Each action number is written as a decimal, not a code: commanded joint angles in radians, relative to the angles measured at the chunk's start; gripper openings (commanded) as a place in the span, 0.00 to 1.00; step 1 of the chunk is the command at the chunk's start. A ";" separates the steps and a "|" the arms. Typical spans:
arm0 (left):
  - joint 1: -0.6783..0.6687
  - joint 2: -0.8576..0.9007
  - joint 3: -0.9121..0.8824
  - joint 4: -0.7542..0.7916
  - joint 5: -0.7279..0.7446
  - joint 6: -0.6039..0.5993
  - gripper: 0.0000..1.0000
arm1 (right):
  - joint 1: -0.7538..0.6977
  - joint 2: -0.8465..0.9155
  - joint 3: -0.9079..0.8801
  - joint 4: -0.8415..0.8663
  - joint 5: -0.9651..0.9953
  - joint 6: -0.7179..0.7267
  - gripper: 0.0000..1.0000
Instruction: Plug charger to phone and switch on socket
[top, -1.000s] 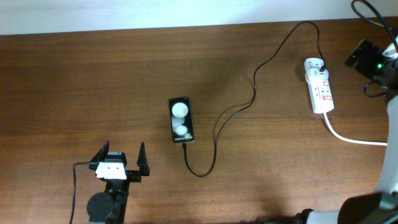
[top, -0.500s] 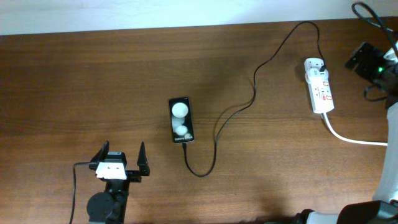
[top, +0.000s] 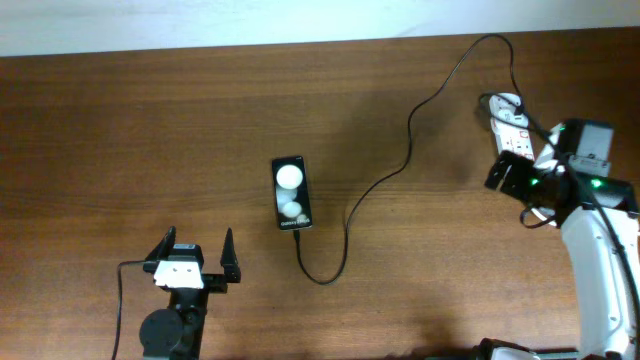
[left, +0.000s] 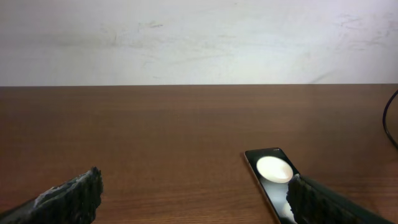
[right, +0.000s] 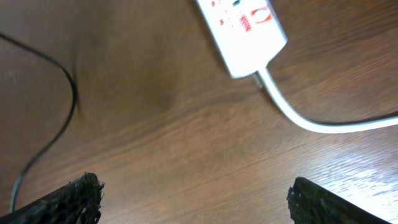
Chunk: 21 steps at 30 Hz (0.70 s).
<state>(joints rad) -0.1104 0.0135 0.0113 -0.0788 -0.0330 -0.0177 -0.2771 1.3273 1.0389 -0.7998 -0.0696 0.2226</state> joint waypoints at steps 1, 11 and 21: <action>0.004 -0.008 -0.001 -0.006 0.012 0.019 0.99 | 0.022 -0.023 -0.022 0.003 0.005 -0.013 0.99; 0.004 -0.008 -0.001 -0.006 0.012 0.019 0.99 | 0.022 -0.087 -0.022 0.003 0.006 -0.013 0.99; 0.004 -0.008 -0.001 -0.006 0.012 0.019 0.99 | 0.114 -0.240 -0.444 0.364 -0.007 -0.095 0.99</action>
<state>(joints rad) -0.1104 0.0135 0.0113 -0.0788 -0.0326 -0.0177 -0.1810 1.1530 0.7391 -0.5503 -0.0509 0.1478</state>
